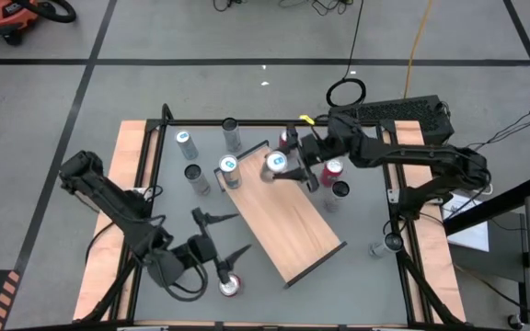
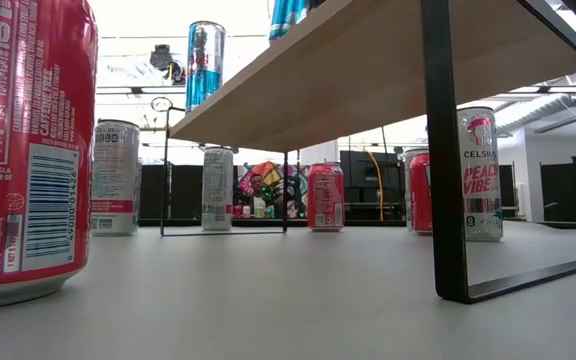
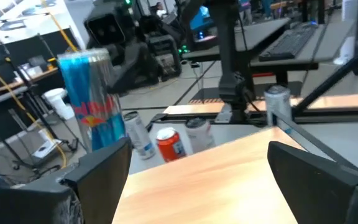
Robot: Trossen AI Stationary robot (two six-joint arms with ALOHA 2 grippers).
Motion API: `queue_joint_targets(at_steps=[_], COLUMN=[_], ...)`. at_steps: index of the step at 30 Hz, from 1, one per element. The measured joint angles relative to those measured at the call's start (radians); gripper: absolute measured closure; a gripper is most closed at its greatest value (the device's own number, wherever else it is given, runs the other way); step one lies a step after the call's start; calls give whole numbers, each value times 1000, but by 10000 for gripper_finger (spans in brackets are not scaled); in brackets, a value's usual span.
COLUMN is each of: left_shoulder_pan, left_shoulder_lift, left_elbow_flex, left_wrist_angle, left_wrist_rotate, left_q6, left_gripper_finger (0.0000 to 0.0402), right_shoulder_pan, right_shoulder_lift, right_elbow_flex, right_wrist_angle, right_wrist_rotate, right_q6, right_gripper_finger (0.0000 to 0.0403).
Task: Place canned beverage on shelf
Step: Put the bottom silver soda can on the shelf aligned with the other silver soda can
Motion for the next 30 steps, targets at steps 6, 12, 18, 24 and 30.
queue_joint_targets(at_steps=[6,12,18,24,30], left_shoulder_pan=[-19,-48,-52,-51,-51], left_shoulder_lift=[-82,-118,-121,-121,-121], left_elbow_flex=[0,0,0,0,0], left_wrist_angle=[-77,-114,-182,-182,-182], left_wrist_rotate=[-53,-121,-167,-167,-167], left_q6=[1,-2,-2,-29,-47], left_gripper_finger=[29,29,29,29,29], right_shoulder_pan=[-42,-78,-95,-96,-97], right_shoulder_lift=[105,175,243,278,277], right_elbow_flex=[82,123,131,131,130], right_wrist_angle=[-2,-1,7,28,29], right_wrist_rotate=[-74,-120,-147,-158,-158], right_q6=[46,58,52,48,-1], right_gripper_finger=[172,172,172,172,172])
